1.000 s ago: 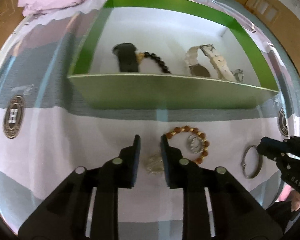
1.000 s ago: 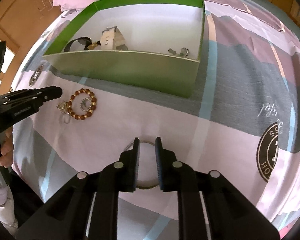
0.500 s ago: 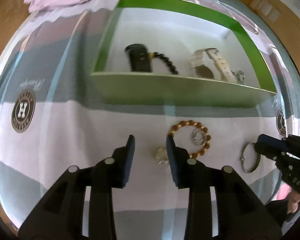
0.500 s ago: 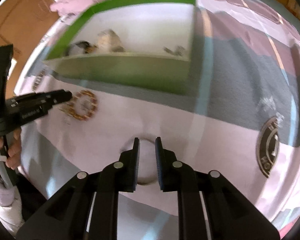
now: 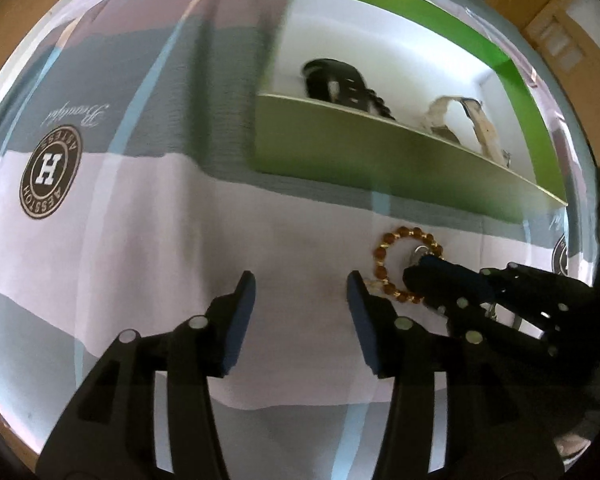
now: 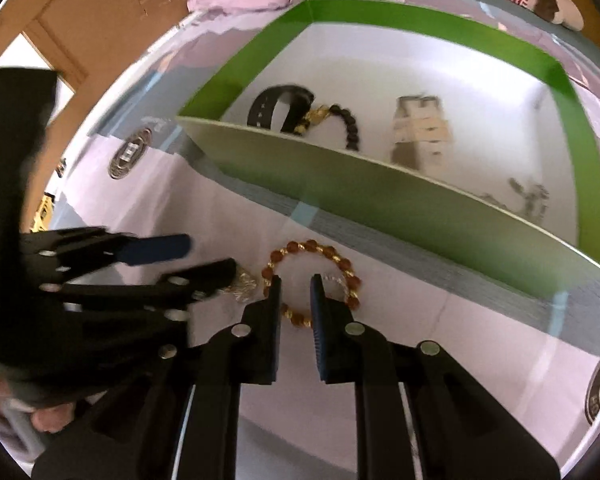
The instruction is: Organize jewelry
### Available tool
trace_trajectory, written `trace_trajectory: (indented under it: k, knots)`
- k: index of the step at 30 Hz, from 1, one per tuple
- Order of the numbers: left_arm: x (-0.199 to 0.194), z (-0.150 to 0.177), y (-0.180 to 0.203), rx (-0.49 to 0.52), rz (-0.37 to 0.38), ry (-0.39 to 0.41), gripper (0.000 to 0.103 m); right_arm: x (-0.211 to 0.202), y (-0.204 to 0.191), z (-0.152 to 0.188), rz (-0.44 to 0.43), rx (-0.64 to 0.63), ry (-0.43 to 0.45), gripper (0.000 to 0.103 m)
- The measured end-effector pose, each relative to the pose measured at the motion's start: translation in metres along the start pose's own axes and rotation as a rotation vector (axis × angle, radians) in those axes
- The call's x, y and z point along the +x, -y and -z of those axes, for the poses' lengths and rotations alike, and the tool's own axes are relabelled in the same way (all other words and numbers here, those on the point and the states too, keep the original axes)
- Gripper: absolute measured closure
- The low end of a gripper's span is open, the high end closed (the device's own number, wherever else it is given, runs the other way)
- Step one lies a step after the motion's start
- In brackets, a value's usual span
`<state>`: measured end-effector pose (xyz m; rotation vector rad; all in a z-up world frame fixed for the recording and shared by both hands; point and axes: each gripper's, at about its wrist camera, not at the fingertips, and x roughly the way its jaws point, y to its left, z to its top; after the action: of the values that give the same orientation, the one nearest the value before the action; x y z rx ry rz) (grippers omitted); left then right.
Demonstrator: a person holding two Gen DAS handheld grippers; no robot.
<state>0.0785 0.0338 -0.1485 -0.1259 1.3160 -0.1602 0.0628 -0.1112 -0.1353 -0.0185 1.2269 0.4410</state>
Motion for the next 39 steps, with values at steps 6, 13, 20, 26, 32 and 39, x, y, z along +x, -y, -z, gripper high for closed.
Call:
trace_trajectory:
  k: [6, 13, 20, 26, 32, 39]
  knots:
    - [-0.003, 0.002, -0.001, 0.015, 0.016, 0.007, 0.051, 0.004, 0.011, -0.002, 0.015, 0.045, -0.020, 0.102]
    - [-0.008, 0.012, 0.018, 0.086, 0.045, 0.011, 0.044, -0.036, 0.039, 0.001, -0.077, 0.135, 0.065, 0.103]
    - [0.013, 0.013, 0.028, 0.106, -0.003, -0.017, 0.047, -0.033, 0.059, 0.009, 0.057, 0.178, 0.006, 0.102]
    - [0.011, 0.011, 0.024, 0.092, -0.009, -0.022, 0.065, -0.048, 0.074, 0.037, 0.159, 0.130, -0.069, 0.046]
    - [0.011, 0.009, 0.023, 0.084, -0.009, -0.026, 0.065, -0.040, 0.083, 0.068, 0.193, 0.085, -0.182, 0.028]
    - [0.018, 0.003, 0.035, 0.095, -0.045, -0.008, 0.081, -0.032, 0.074, 0.085, 0.186, 0.042, -0.202, 0.066]
